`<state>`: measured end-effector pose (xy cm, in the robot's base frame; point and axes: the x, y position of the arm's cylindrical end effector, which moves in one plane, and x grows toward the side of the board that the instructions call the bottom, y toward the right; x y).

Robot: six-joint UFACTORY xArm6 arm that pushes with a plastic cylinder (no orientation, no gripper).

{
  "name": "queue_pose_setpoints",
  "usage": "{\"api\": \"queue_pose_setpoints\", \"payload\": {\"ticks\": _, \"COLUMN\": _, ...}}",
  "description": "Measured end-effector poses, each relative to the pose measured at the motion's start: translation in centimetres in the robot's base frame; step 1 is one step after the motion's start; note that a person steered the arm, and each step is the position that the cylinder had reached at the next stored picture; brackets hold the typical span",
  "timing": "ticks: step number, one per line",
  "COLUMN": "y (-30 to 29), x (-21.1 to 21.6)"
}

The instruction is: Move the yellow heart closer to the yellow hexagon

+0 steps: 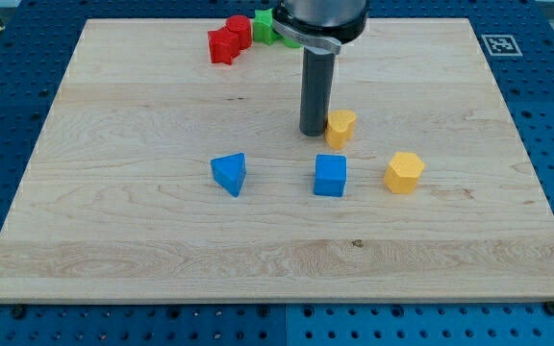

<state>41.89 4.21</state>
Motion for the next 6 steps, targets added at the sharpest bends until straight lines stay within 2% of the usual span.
{"api": "queue_pose_setpoints", "payload": {"ticks": 6, "y": 11.0, "x": 0.7}}
